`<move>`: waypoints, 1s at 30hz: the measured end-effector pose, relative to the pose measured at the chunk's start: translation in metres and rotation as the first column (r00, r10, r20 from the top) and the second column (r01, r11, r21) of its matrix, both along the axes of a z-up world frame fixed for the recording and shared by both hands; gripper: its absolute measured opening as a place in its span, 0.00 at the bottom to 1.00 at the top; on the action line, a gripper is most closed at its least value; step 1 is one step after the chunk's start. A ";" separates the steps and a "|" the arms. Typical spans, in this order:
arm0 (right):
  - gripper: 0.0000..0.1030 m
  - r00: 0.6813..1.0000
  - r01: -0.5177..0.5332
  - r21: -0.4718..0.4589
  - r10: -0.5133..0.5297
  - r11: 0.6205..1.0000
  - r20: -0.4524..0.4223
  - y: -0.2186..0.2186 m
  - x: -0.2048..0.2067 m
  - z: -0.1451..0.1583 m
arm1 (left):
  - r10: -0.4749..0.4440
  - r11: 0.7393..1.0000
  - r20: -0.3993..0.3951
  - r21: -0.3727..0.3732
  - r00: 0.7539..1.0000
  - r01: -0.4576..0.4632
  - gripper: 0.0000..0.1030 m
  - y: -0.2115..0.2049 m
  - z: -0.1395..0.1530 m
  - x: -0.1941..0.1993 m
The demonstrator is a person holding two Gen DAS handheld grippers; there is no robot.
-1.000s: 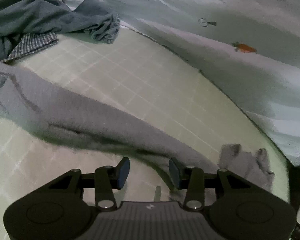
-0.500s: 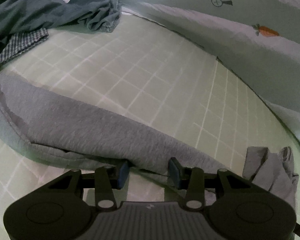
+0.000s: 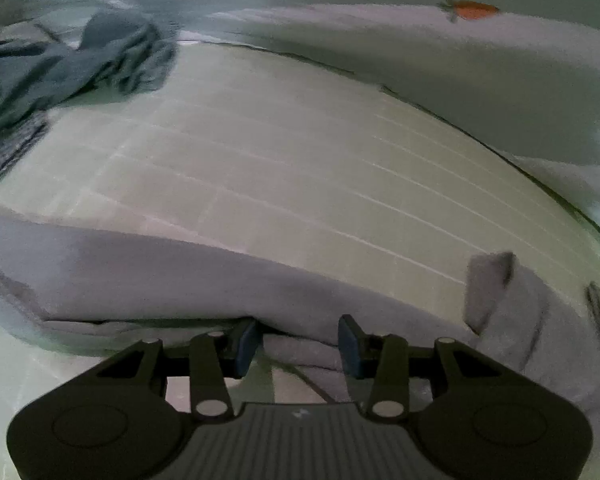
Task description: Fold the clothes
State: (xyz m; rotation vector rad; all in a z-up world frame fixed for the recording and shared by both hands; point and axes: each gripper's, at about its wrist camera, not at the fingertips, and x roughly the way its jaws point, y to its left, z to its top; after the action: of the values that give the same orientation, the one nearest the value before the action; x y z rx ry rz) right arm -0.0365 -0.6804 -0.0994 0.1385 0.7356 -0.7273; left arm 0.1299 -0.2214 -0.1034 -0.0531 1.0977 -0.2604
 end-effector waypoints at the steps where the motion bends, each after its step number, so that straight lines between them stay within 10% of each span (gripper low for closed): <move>1: 0.08 1.000 0.007 -0.066 -0.008 0.998 -0.015 -0.009 -0.003 0.007 | -0.016 1.000 0.002 0.000 1.000 0.016 0.43 -0.003 0.001 -0.002; 8: 0.08 0.994 0.110 -0.353 -0.109 0.929 0.023 -0.061 -0.018 0.069 | -0.079 0.997 0.007 -0.005 0.997 0.079 0.43 -0.023 0.003 -0.016; 15: 0.08 0.961 0.261 -0.356 -0.207 0.898 0.182 -0.079 -0.034 0.117 | -0.051 0.999 0.019 0.009 0.998 0.051 0.45 -0.015 0.009 -0.024; 23: 0.20 0.994 0.023 -0.022 -0.021 0.999 0.111 -0.016 -0.028 0.055 | 0.146 0.989 -0.008 0.028 0.989 -0.146 0.45 0.042 0.009 -0.025; 30: 0.70 0.984 -0.094 0.377 0.028 0.922 0.177 0.059 -0.016 -0.004 | 0.305 0.952 -0.043 0.046 0.951 -0.303 0.45 0.095 0.004 -0.031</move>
State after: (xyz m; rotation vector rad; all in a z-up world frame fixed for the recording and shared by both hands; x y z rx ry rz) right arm -0.0520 -0.6213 -0.1031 0.5275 0.7102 -0.4970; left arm 0.0984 -0.1265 -0.0996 -0.1934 1.1265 0.0398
